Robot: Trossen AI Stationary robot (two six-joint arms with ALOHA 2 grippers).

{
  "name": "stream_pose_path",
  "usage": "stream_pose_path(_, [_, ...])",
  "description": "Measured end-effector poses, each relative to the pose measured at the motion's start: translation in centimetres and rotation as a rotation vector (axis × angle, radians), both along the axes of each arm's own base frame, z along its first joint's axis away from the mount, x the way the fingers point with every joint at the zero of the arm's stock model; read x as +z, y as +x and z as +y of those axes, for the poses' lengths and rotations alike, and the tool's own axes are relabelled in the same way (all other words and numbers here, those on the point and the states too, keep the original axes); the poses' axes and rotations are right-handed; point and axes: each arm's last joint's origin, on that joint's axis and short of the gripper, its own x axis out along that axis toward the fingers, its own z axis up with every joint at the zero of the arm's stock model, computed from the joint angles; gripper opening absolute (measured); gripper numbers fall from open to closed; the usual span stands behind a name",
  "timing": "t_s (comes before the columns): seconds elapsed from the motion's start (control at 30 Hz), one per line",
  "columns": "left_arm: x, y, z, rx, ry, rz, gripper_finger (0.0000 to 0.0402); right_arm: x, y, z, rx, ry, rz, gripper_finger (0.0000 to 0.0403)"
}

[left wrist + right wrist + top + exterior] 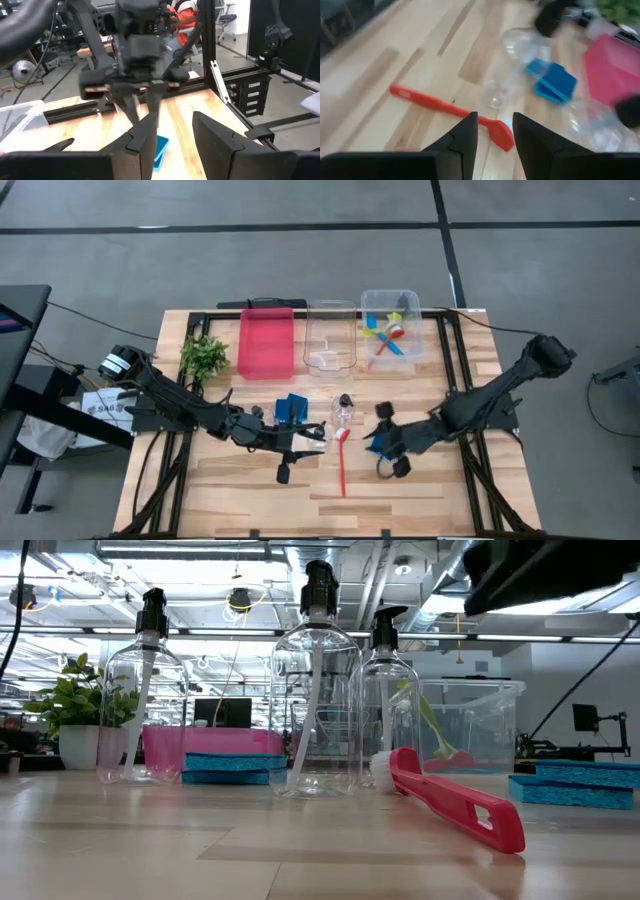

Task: Pick & Place Kitchen Sink Supplies
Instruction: Put the red dishwashing brush into the white transparent bin

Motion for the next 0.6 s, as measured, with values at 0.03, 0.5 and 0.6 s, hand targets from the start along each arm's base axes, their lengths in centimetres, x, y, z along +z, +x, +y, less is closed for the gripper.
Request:
stream_pose_path(0.03, [0.0,0.0,0.0,0.0,0.0,0.0,0.0127,-0.2,0.6,0.2,0.022,-0.034,0.012,0.0118])
stream_pose_path(0.5, [2.1,-2.0,0.9,0.061,-0.055,-0.039,0.0122,-2.3,7.3,4.6,0.36,-0.37,0.15,0.0118])
stream_pose_path(0.6, [1.8,-3.0,1.3,0.059,-0.067,-0.033,0.012,-3.1,8.3,5.2,0.432,-0.421,0.196,0.0118])
